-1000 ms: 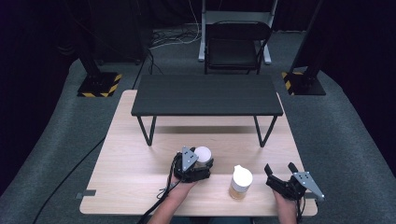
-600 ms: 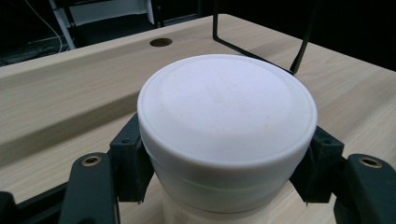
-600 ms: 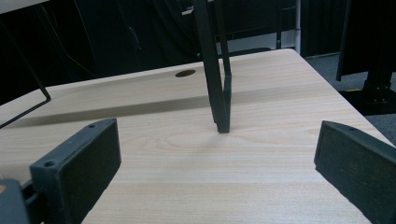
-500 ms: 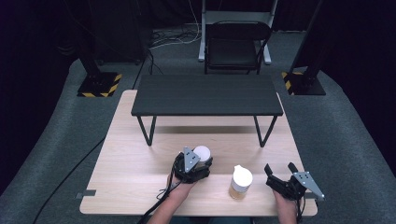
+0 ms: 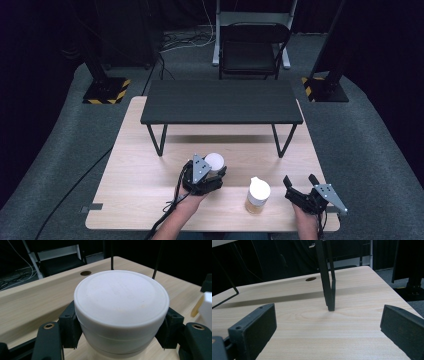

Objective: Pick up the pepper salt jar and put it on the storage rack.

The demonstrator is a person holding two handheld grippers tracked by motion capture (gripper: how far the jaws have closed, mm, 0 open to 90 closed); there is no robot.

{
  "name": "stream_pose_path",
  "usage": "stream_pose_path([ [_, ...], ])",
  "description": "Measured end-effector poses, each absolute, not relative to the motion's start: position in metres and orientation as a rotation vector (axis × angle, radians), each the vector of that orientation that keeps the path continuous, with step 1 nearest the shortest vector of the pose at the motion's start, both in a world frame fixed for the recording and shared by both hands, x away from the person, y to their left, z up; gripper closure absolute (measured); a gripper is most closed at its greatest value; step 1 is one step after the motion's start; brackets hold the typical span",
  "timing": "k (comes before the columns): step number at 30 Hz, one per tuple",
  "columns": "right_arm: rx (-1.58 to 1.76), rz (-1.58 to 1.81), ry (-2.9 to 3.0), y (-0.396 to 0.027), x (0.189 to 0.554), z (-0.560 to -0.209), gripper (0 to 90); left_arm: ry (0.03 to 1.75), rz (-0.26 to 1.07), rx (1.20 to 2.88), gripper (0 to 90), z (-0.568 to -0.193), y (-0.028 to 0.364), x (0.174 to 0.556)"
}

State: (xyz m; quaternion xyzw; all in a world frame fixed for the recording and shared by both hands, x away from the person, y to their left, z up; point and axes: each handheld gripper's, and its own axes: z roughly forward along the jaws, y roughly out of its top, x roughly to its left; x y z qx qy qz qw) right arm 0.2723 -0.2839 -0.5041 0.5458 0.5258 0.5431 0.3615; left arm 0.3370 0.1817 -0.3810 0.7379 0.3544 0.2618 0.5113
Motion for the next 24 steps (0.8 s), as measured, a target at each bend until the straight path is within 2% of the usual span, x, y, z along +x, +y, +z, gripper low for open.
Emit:
stream_pose_path([
  [10, 1.409, 1.405, 1.377, -0.287, 0.275, -0.502, 0.0, 0.803, 0.654, 1.763, 33.5, -0.339, 0.196, 0.321],
  [24, 1.407, 1.416, 1.373, -0.288, 0.274, -0.503, 0.0, 0.767, 0.645, 1.751, 33.5, -0.315, 0.201, 0.325],
])
